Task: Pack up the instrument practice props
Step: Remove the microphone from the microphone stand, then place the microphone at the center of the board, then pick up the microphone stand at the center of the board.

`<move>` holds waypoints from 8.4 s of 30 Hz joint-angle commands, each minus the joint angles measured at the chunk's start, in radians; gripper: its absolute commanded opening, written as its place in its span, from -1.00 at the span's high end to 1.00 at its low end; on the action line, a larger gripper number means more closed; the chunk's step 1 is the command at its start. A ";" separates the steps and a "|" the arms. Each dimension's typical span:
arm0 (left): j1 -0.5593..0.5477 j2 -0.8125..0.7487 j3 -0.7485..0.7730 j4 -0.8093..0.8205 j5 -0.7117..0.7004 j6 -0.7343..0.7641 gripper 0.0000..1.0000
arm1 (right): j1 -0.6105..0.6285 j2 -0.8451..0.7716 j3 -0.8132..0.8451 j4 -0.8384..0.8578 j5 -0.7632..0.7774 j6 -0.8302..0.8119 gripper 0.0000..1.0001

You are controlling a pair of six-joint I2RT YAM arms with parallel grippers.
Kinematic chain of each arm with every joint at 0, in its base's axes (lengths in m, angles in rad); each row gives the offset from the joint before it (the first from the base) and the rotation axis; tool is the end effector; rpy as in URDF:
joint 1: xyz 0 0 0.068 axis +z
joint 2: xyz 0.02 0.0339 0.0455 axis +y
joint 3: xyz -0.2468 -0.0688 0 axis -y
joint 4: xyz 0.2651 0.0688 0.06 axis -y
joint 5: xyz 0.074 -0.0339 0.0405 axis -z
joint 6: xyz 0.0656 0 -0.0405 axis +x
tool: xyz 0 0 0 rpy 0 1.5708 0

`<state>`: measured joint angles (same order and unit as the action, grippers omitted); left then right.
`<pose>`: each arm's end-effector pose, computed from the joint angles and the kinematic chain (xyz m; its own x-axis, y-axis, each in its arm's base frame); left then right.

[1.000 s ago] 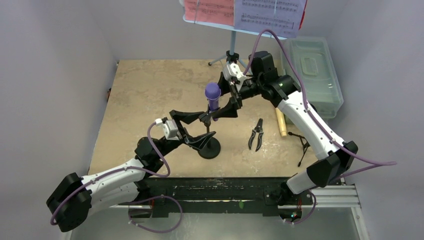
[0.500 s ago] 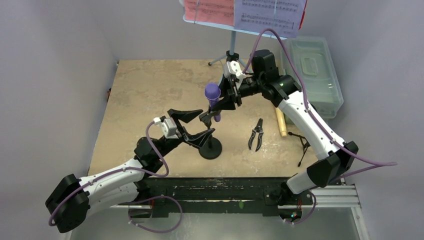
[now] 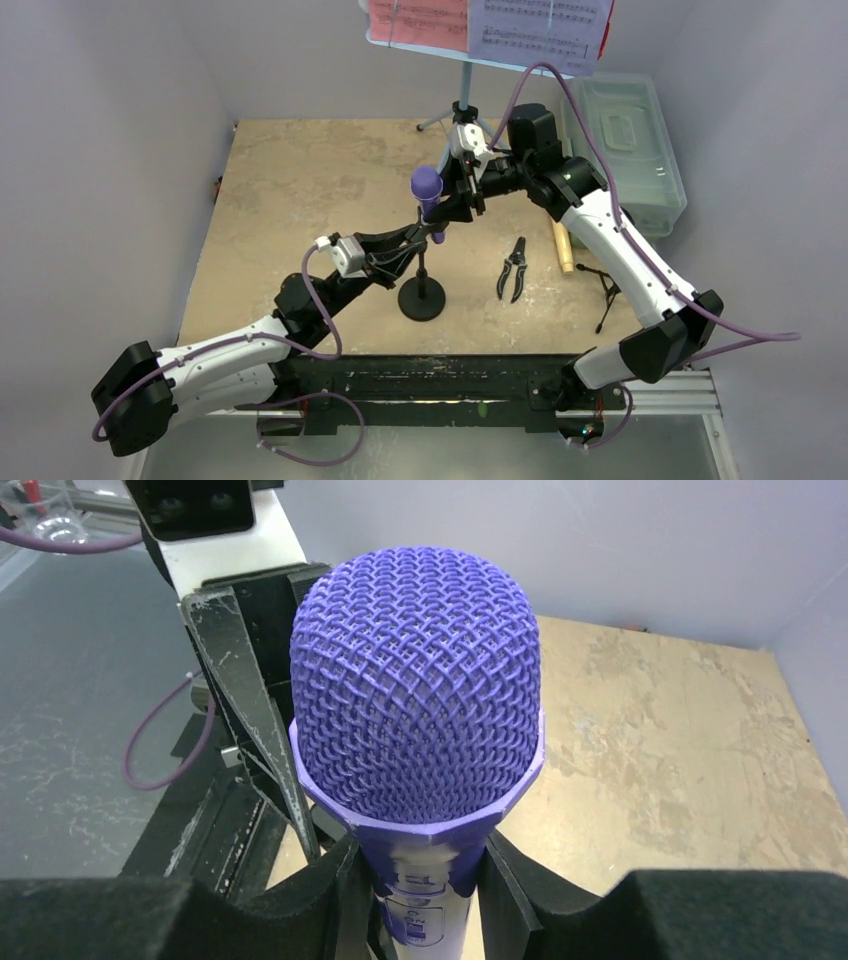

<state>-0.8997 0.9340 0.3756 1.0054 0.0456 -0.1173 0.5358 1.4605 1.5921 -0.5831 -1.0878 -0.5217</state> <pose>0.1567 -0.2021 0.2827 0.1724 -0.4051 -0.8979 0.8338 0.5453 -0.0860 0.2642 0.2244 0.4075 0.1344 -0.1894 -0.9727 -0.9866 -0.1175 -0.1134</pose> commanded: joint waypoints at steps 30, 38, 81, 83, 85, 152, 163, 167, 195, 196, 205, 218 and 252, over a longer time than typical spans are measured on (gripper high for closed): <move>-0.013 -0.043 -0.005 -0.077 -0.071 -0.021 0.20 | -0.188 -0.231 -0.245 0.068 0.041 -0.043 1.00; -0.013 -0.095 -0.015 -0.158 -0.097 -0.048 -0.61 | -0.229 -0.294 -0.440 0.171 0.169 -0.029 1.00; -0.012 -0.319 -0.149 -0.454 -0.256 -0.101 -0.82 | -0.313 0.024 -0.657 0.502 1.138 0.231 0.71; -0.012 -0.320 -0.149 -0.455 -0.256 -0.100 -0.83 | -0.314 0.035 -0.660 0.526 1.173 0.240 0.61; -0.012 -0.317 -0.149 -0.454 -0.256 -0.099 -0.83 | -0.313 0.042 -0.667 0.545 1.226 0.241 0.45; -0.012 0.160 -0.180 0.053 -0.035 0.044 -0.76 | -0.313 -0.215 -0.709 0.100 0.112 -0.380 -0.91; -0.012 0.233 -0.108 0.177 -0.033 0.069 -0.38 | -0.313 -0.210 -0.737 0.022 -0.008 -0.491 -0.98; -0.011 0.270 -0.073 0.179 -0.027 0.062 -0.06 | -0.312 -0.210 -0.739 0.022 -0.007 -0.493 -0.98; -0.031 0.531 0.121 0.712 -0.043 -0.424 1.00 | -0.260 -0.259 -0.870 0.529 -0.270 0.119 -0.94; -0.031 0.532 0.123 0.713 -0.043 -0.419 1.00 | -0.254 -0.259 -0.881 0.569 -0.264 0.165 -0.87; -0.034 0.515 0.128 0.735 -0.098 -0.407 1.00 | -0.191 -0.209 -0.875 0.628 -0.241 0.248 -0.52; -0.034 0.490 0.110 0.773 -0.112 -0.385 1.00 | -0.183 -0.117 -0.834 0.514 -0.200 0.140 -0.53; -0.034 0.454 -0.171 0.771 0.170 -0.277 -0.79 | -0.180 -0.234 -0.744 0.079 -0.260 -0.361 1.00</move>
<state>-0.9363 1.3327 0.1867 1.4815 0.0898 -0.5190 0.3595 1.2564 0.8211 -0.4793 -1.2575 -0.7948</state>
